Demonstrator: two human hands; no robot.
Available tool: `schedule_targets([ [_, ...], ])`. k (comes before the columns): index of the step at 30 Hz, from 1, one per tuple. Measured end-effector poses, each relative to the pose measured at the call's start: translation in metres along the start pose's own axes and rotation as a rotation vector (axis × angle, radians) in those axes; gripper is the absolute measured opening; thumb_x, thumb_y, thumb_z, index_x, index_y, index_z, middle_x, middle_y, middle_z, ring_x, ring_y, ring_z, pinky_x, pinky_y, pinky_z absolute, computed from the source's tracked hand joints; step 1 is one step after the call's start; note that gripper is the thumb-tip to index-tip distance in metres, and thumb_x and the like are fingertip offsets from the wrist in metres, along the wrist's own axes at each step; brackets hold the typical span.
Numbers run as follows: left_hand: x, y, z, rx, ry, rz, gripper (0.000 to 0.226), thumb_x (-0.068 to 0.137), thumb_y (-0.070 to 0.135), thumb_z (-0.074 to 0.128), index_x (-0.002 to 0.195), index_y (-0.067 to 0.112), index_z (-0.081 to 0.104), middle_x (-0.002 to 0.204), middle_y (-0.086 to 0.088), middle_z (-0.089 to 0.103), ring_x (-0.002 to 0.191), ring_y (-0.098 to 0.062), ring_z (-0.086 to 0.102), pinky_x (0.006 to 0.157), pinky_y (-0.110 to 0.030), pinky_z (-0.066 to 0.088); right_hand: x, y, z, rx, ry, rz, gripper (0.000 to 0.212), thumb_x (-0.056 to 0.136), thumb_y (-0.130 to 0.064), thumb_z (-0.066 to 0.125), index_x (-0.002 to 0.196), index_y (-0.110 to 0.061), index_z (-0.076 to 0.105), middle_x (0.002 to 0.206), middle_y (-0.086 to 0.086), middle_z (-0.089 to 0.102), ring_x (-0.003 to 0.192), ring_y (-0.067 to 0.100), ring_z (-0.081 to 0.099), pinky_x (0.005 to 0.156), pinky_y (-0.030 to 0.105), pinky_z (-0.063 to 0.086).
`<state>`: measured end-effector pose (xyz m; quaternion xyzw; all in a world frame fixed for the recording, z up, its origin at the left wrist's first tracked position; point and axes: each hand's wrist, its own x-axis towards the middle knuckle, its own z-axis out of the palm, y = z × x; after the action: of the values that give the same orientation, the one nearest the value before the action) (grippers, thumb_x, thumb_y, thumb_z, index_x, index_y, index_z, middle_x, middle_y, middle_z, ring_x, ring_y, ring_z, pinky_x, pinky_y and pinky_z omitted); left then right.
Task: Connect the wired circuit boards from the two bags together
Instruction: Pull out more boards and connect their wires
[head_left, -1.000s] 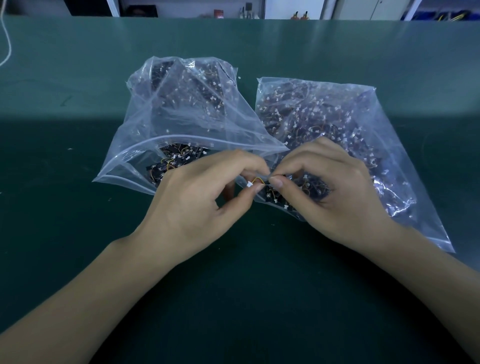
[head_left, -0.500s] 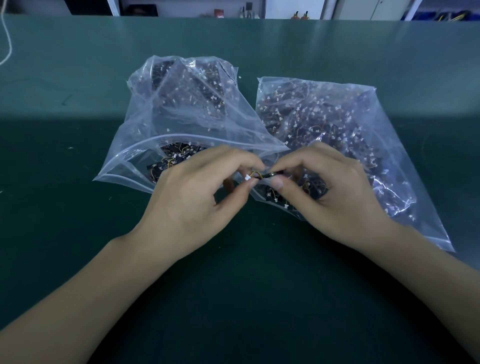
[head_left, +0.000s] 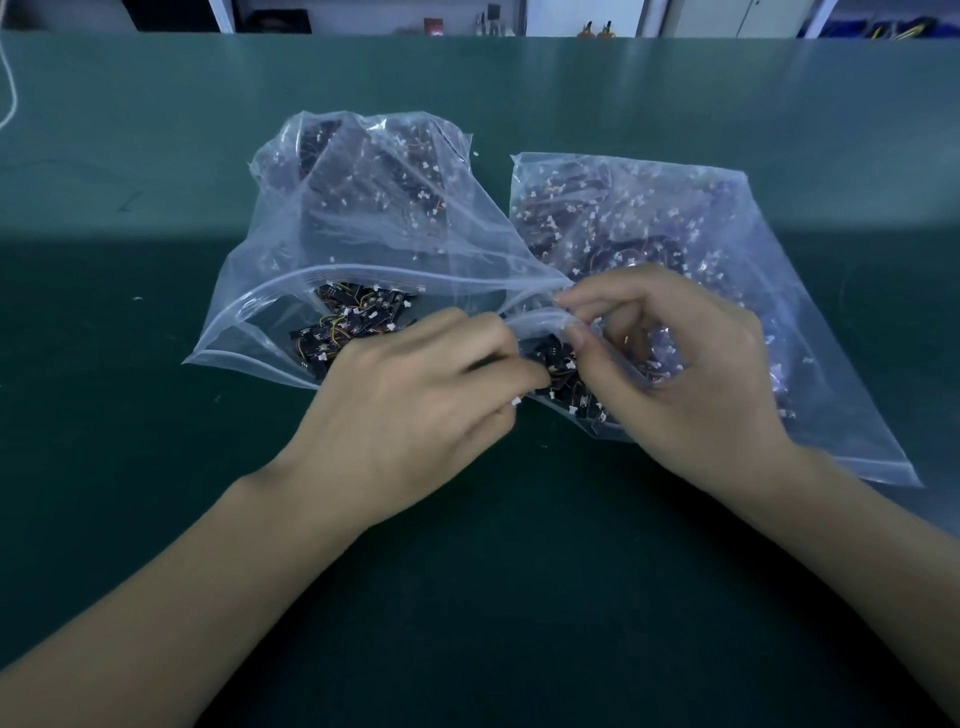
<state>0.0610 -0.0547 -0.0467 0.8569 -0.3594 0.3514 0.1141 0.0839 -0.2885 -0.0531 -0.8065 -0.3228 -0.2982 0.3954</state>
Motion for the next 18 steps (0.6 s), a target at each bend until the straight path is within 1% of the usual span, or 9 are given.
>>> schedule_targets([
  [2,0.005,0.005,0.000,0.089,0.029,-0.002,0.022,0.098,0.007,0.069,0.104,0.024,0.081,0.097,0.010,0.075,0.073,-0.020,0.063,0.050,-0.035,0.049,0.001,-0.001,0.000,0.011,-0.004,-0.031,0.022,0.099,-0.002,0.073,0.117,-0.014,0.073,0.096,-0.010,0.070,0.070,0.007,0.058,0.066,0.027,0.050],
  [4,0.009,0.009,0.001,0.153,0.025,-0.019,0.021,0.093,0.003,0.073,0.094,0.023,0.078,0.093,0.010,0.074,0.067,-0.022,0.061,0.044,-0.034,0.045,0.001,-0.001,0.000,0.019,-0.014,-0.045,0.021,0.098,0.000,0.073,0.116,-0.011,0.074,0.096,-0.017,0.067,0.070,0.007,0.058,0.068,0.024,0.050],
  [6,0.011,0.011,0.002,0.176,-0.057,-0.033,0.022,0.087,0.001,0.078,0.087,0.023,0.076,0.082,0.007,0.071,0.064,-0.023,0.063,0.042,-0.032,0.041,0.001,-0.001,0.001,0.017,-0.021,-0.042,0.022,0.097,0.001,0.074,0.116,-0.010,0.074,0.096,-0.021,0.064,0.070,0.008,0.058,0.069,0.021,0.048],
  [7,0.012,0.011,0.002,0.173,-0.119,-0.036,0.021,0.085,0.004,0.081,0.087,0.024,0.077,0.080,0.007,0.071,0.064,-0.023,0.065,0.041,-0.029,0.038,0.001,-0.002,0.002,0.013,-0.025,-0.039,0.023,0.096,0.002,0.075,0.116,-0.011,0.074,0.095,-0.023,0.063,0.070,0.009,0.058,0.070,0.020,0.048],
  [9,0.011,0.014,0.003,0.151,-0.217,-0.022,0.019,0.085,0.010,0.084,0.094,0.025,0.080,0.081,0.008,0.073,0.065,-0.023,0.071,0.043,-0.027,0.034,0.000,-0.003,0.004,-0.001,-0.029,-0.039,0.027,0.094,0.006,0.076,0.115,-0.011,0.075,0.094,-0.026,0.060,0.070,0.011,0.059,0.069,0.018,0.047],
  [11,0.009,0.016,0.005,0.120,-0.282,0.016,0.020,0.089,0.013,0.081,0.104,0.025,0.080,0.089,0.009,0.076,0.071,-0.022,0.075,0.043,-0.029,0.040,0.000,-0.003,0.004,-0.006,-0.031,-0.039,0.028,0.093,0.006,0.076,0.114,-0.012,0.075,0.093,-0.025,0.060,0.069,0.013,0.060,0.069,0.017,0.047],
  [13,0.008,0.019,0.006,0.112,-0.332,0.043,0.023,0.094,0.017,0.075,0.114,0.028,0.079,0.102,0.012,0.078,0.077,-0.019,0.076,0.044,-0.031,0.044,0.000,-0.003,0.004,-0.006,-0.029,-0.027,0.026,0.094,0.004,0.076,0.114,-0.013,0.075,0.093,-0.020,0.065,0.069,0.014,0.061,0.069,0.018,0.048],
  [15,0.008,0.019,0.008,0.118,-0.346,0.036,0.028,0.096,0.020,0.071,0.122,0.030,0.076,0.111,0.014,0.077,0.079,-0.018,0.076,0.045,-0.031,0.045,0.000,-0.003,0.004,-0.001,-0.030,-0.014,0.026,0.094,0.004,0.076,0.114,-0.013,0.075,0.094,-0.015,0.068,0.069,0.013,0.061,0.070,0.016,0.047],
  [18,0.006,0.018,0.008,0.101,-0.300,0.026,0.034,0.097,0.018,0.065,0.129,0.026,0.075,0.119,0.011,0.076,0.074,-0.023,0.076,0.043,-0.032,0.046,0.000,-0.002,0.004,0.007,-0.043,-0.002,0.024,0.094,0.003,0.076,0.114,-0.011,0.075,0.093,-0.011,0.069,0.069,0.014,0.061,0.071,0.016,0.046],
])
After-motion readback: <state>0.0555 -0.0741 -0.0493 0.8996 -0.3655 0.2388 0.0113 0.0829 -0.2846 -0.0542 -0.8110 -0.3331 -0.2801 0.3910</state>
